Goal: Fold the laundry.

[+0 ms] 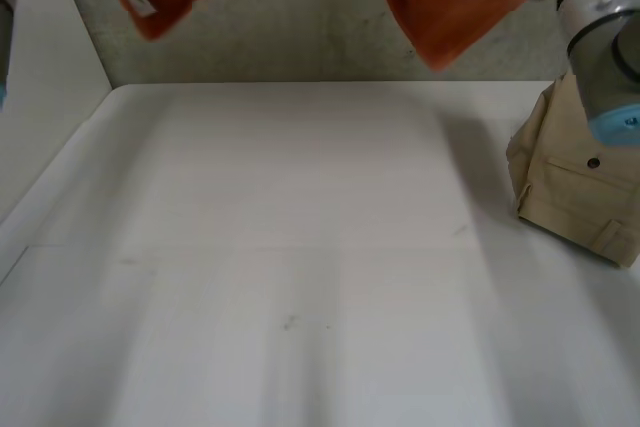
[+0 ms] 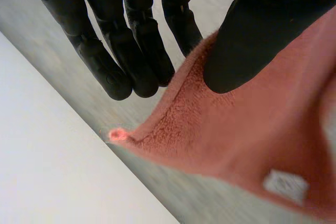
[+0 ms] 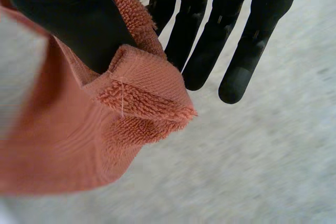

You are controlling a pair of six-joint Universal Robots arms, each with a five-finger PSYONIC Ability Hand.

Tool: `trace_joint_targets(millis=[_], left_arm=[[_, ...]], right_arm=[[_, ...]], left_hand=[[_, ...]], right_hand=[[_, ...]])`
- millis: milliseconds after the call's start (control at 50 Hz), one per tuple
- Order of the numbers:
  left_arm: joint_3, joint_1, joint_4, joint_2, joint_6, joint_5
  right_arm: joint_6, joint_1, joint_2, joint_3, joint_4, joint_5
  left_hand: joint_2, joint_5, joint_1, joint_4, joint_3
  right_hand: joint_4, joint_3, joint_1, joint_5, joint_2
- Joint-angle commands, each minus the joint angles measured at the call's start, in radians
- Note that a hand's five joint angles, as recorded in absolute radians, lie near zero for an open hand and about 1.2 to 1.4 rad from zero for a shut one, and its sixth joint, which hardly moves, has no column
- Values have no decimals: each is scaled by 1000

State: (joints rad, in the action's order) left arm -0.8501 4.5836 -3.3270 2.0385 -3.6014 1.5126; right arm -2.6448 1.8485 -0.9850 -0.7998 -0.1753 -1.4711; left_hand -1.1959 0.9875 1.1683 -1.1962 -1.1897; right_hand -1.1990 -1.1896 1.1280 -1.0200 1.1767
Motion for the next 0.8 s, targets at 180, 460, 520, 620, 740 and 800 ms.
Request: trace_joint_targets(millis=[180,460,520,620,740,800], left_arm=[[-403,32,18,112,-71,-92],[-471,61,32,74,-77,-124],[-484,61,35,52,-68,-137],[-509,57,37,29,-54,-157],[-526,51,30,19,-45,-167],[-526,51,30,22,-42,-167]], right_arm=[[69,-2,232,-110,384,95],[39,-18,201,-168,418,-54],[39,-29,137,-234,416,-40],[75,-54,37,-364,407,40],[241,-101,-58,-563,357,201],[310,-123,-76,-625,336,254]], left_hand=[[-200,234,228,-200,-207],[-200,234,228,-200,-207],[-200,234,228,-200,-207],[-200,234,228,-200,-207],[-200,234,228,-200,-207],[-200,234,228,-200,-207]], right_hand=[[-197,-207,268,-202,220],[687,677,-616,682,-664],[699,689,-628,694,-676],[652,642,-581,647,-629],[546,537,-475,542,-524],[546,536,-475,541,-524]])
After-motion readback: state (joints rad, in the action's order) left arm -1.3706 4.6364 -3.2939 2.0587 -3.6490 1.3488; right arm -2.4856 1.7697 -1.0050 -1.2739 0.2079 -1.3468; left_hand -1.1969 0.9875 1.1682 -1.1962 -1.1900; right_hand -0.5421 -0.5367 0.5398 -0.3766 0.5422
